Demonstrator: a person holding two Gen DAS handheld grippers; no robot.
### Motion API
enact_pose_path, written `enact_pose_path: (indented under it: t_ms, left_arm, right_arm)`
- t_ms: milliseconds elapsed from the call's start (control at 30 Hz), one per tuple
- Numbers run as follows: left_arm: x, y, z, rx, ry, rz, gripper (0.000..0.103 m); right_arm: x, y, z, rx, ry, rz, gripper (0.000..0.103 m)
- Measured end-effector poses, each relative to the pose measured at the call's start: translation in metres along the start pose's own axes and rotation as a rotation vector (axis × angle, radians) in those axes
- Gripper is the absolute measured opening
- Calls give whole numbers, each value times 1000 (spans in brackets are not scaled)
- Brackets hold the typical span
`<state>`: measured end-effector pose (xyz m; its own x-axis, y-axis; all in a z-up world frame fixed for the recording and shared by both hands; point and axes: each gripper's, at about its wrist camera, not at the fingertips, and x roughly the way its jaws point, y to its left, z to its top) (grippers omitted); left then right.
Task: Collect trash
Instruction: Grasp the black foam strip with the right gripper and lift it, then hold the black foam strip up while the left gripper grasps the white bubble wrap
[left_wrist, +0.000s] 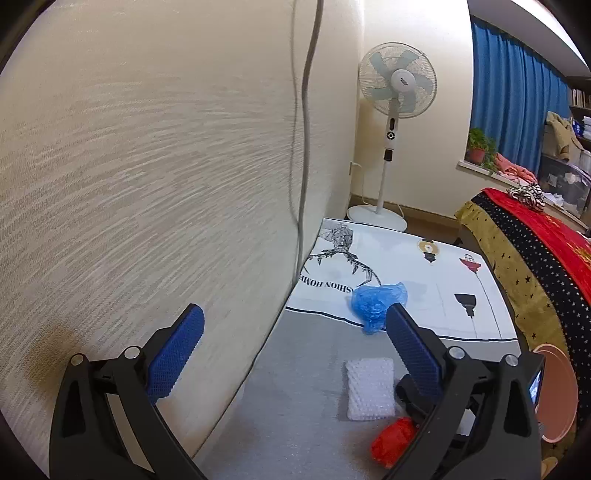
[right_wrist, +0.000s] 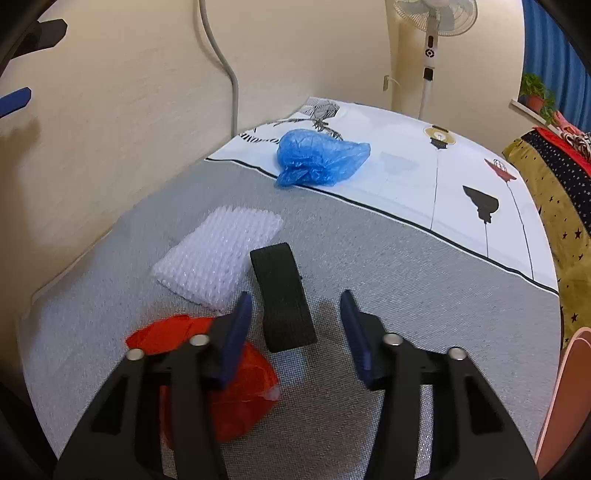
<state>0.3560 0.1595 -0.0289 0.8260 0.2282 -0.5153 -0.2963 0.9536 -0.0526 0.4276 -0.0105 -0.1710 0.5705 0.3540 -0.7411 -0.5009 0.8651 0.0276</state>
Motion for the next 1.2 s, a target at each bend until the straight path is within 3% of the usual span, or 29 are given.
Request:
enact_pose_path:
  t_ms: [67,267,467,667,900,1200]
  left_arm:
    - [2,0,0,-5,6,2,95]
    - [4,-1,1,6,5,5,95]
    - [10,-11,-5,35,7,-12,95]
    - [42,-36,-25,38,33,-136,95]
    - [95,-69,-69,124,148,-166,95]
    - [125,-89,-88,166,211,-164,93]
  right_arm:
    - [2,0,0,4,14,3,25]
    - [-8,-2,1,-4,-24,-39,24]
    - [-45,-23,17,44,-90,-78,24]
    - [-85,-45,24,77,-153,-89,24]
    - [-112,-70,20,103,-178,-81,24]
    - [-127,-101,8,142,-172,-107,24]
